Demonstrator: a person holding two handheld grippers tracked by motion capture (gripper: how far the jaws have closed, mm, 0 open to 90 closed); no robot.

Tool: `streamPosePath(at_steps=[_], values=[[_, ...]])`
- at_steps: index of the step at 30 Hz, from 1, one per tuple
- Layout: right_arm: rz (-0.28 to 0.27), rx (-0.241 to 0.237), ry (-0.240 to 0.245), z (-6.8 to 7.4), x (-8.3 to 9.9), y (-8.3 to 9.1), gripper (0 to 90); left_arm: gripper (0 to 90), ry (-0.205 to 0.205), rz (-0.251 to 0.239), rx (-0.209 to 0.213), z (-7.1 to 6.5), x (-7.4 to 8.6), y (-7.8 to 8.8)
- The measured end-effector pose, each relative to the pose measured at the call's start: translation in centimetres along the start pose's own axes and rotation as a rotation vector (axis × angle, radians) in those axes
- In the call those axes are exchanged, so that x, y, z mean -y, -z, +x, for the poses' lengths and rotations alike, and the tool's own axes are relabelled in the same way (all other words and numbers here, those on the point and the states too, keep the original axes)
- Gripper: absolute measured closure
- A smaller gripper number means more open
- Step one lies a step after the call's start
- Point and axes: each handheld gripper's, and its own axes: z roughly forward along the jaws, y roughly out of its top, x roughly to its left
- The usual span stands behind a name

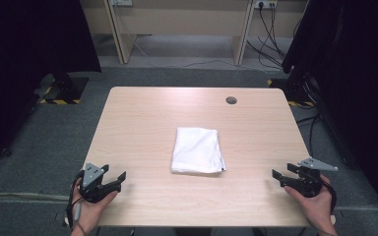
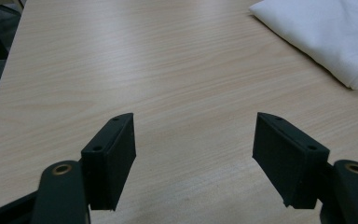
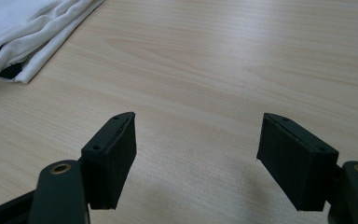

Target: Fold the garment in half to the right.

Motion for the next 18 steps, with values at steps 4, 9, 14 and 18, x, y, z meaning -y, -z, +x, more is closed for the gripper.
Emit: streamPosePath(at_steps=[4, 9, 14, 18], values=[[0.009, 0.002, 0.002, -0.11, 0.23, -0.28, 28.3, 29.6, -0.006, 0.022, 0.006, -0.10, 0.41, -0.37], [0.056, 0.003, 0.003, -0.16, 0.64, -0.88, 28.3, 29.5, -0.012, 0.025, 0.002, -0.21, 0.40, -0.43], [0.060, 0.011, 0.005, -0.11, 0.62, -0.96, 28.3, 29.7, -0.009, 0.026, -0.007, -0.21, 0.40, -0.42], [0.060, 0.014, 0.007, -0.08, 0.62, -0.96, 28.3, 29.8, -0.010, 0.023, -0.009, -0.21, 0.44, -0.35]])
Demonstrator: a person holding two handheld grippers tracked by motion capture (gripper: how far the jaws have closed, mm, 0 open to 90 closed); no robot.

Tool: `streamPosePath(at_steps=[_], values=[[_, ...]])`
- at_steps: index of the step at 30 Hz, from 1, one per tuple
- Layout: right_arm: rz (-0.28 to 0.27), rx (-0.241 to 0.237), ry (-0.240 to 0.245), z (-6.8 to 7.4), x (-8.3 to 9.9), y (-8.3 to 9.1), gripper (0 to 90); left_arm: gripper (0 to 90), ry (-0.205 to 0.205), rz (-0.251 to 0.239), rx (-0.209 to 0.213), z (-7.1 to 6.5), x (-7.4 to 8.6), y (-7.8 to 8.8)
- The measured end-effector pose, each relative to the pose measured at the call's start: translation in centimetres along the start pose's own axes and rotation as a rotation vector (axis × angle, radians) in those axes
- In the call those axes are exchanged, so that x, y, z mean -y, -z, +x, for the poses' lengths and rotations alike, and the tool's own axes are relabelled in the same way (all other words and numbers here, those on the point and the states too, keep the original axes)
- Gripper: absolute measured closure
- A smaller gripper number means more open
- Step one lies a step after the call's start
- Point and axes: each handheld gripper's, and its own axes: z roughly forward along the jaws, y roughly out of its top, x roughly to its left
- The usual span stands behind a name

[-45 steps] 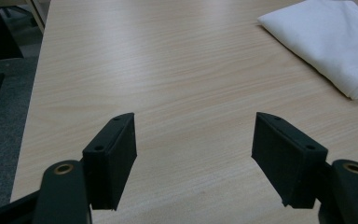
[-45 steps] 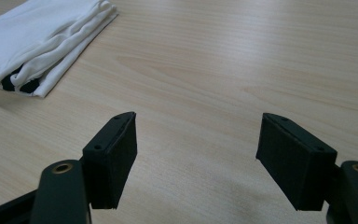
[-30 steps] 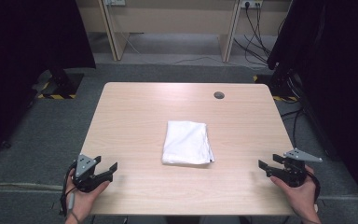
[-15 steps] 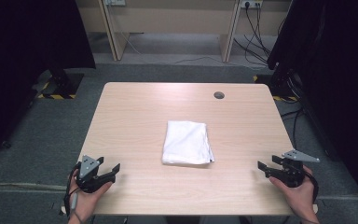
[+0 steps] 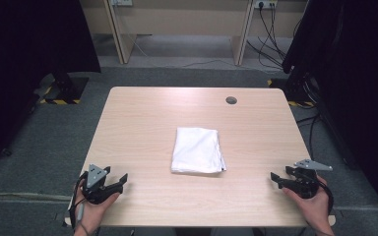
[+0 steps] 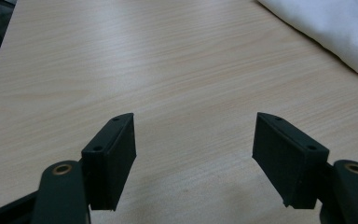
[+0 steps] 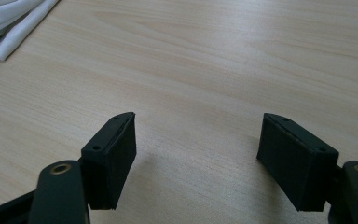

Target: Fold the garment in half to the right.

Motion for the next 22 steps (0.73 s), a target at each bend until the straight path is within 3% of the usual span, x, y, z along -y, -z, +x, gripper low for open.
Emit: streamPosePath(at_steps=[13, 22], values=[[0.010, 0.014, 0.009, 0.16, 0.14, 0.11, 26.1, 29.7, -0.017, 0.000, -0.008, -0.15, 0.03, 0.04], [-0.005, 0.010, -0.007, -0.02, 0.19, 0.25, 22.1, 28.9, -0.007, -0.021, 0.003, 0.00, 0.13, 0.26]])
